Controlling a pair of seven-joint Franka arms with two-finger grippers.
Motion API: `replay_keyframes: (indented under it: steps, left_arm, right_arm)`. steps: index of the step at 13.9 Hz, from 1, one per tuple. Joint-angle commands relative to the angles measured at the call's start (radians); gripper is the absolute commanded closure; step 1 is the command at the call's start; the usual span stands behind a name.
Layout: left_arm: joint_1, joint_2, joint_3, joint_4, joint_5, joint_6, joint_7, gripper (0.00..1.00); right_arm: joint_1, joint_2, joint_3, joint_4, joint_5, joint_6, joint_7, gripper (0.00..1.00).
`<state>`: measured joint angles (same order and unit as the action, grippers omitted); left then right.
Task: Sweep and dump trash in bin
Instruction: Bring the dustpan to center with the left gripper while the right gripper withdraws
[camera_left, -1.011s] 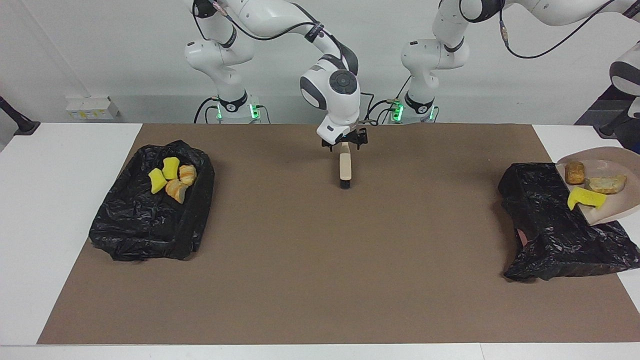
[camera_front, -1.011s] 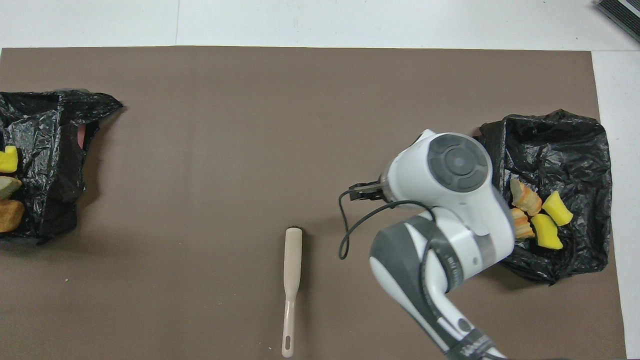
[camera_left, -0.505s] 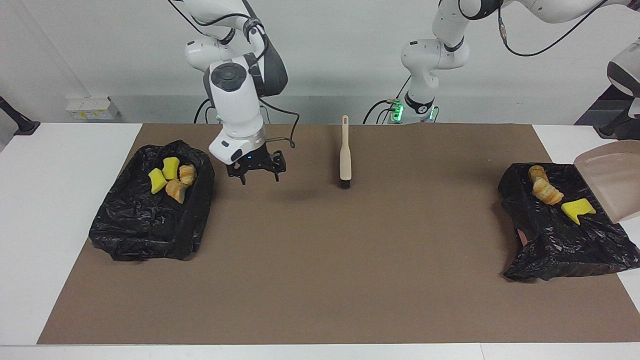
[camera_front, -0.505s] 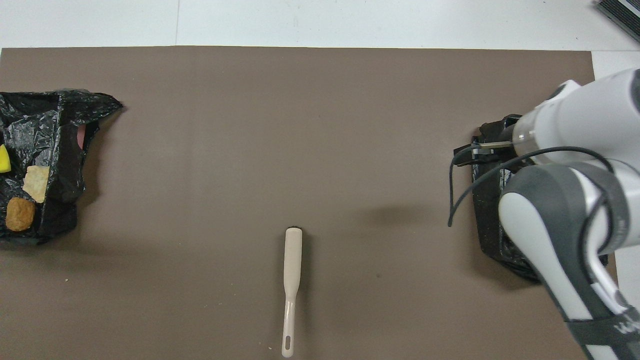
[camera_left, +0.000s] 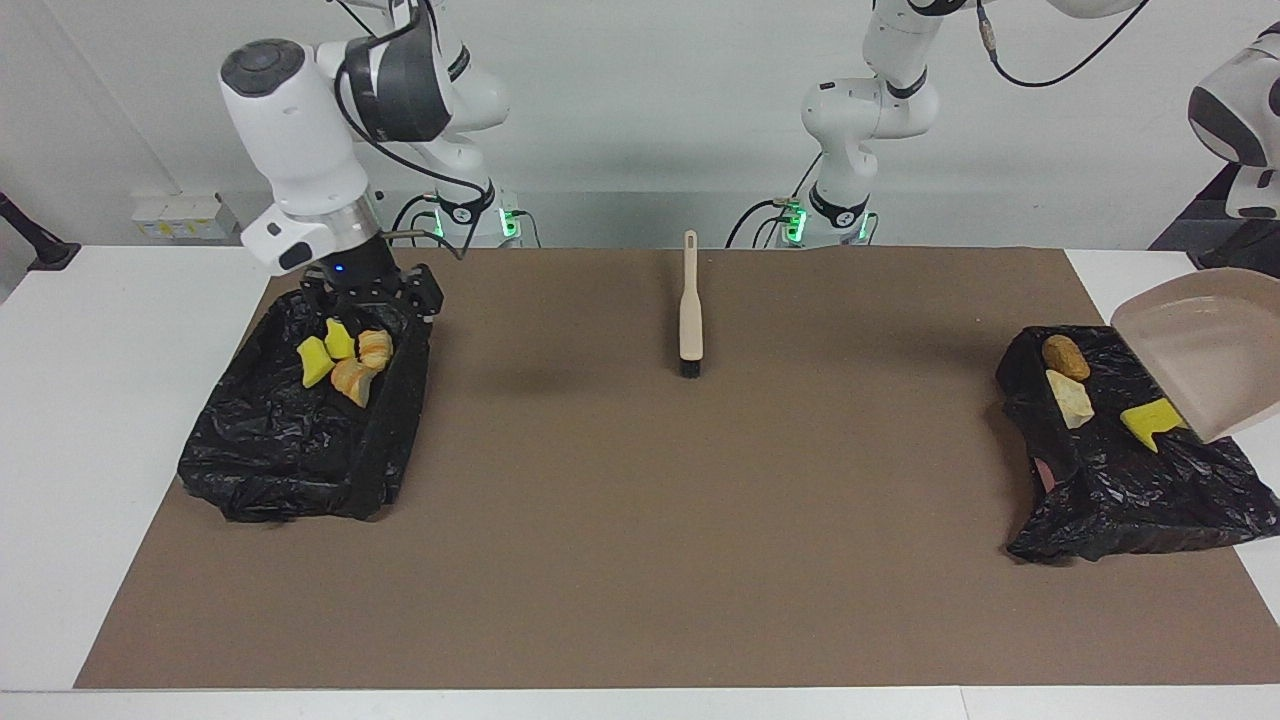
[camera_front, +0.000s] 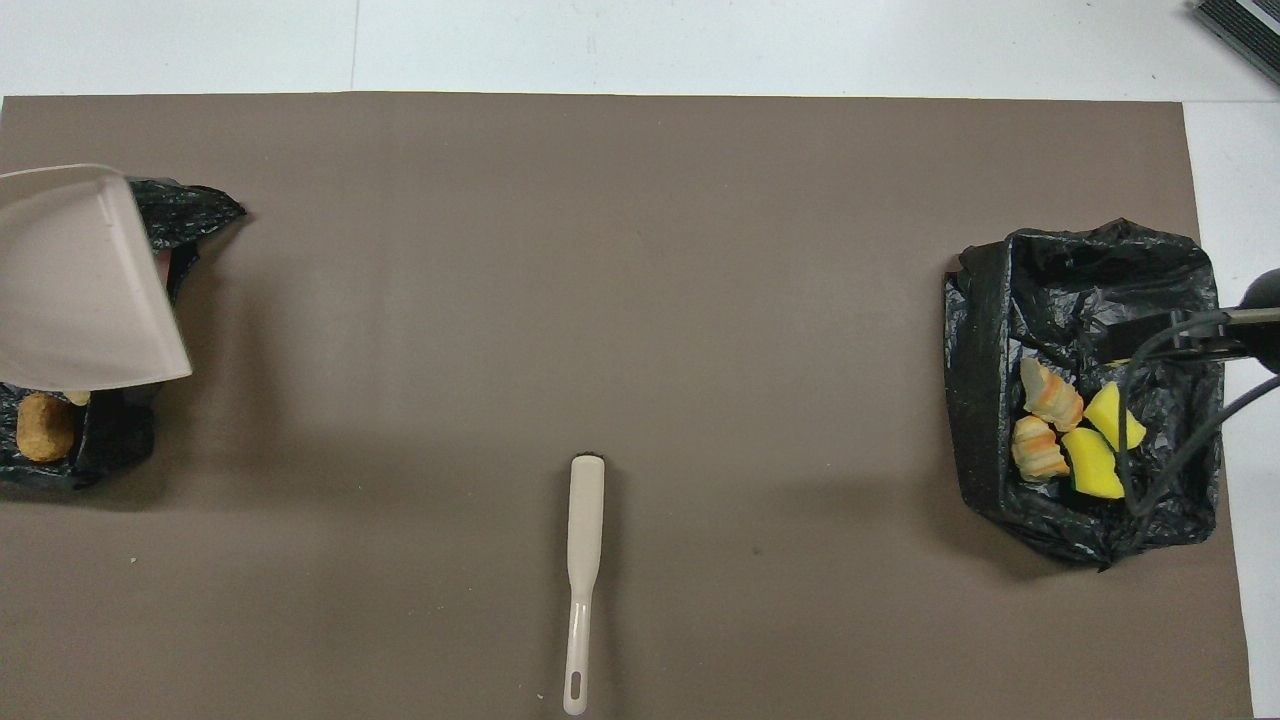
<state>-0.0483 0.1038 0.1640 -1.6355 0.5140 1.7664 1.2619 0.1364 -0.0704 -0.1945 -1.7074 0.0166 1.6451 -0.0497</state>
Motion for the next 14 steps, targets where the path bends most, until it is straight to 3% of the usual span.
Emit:
replay_keyframes:
  steps: [1,6,11,14]
  left_arm:
    - [-0.002,-0.044,-0.088,-0.075,-0.100,-0.022,-0.239,1.00]
    - [-0.004,0.011,-0.245,-0.087,-0.302,0.014,-0.710,1.00]
    - [0.001,0.195,-0.487,-0.012,-0.335,0.105,-1.348,1.00]
    - [-0.030,0.342,-0.586,0.113,-0.325,0.125,-1.704,1.00]
  right_arm:
    - [-0.040,0.017,0.035,0.020,0.003,-0.018,-0.021,0.00]
    - [-0.052,-0.002,0.053,0.025,-0.003,-0.033,-0.018,0.00]
    - [-0.047,-0.006,0.047,0.028,-0.013,-0.030,-0.021,0.00]
    - [-0.044,-0.063,0.053,0.035,-0.090,-0.048,-0.024,0.00]
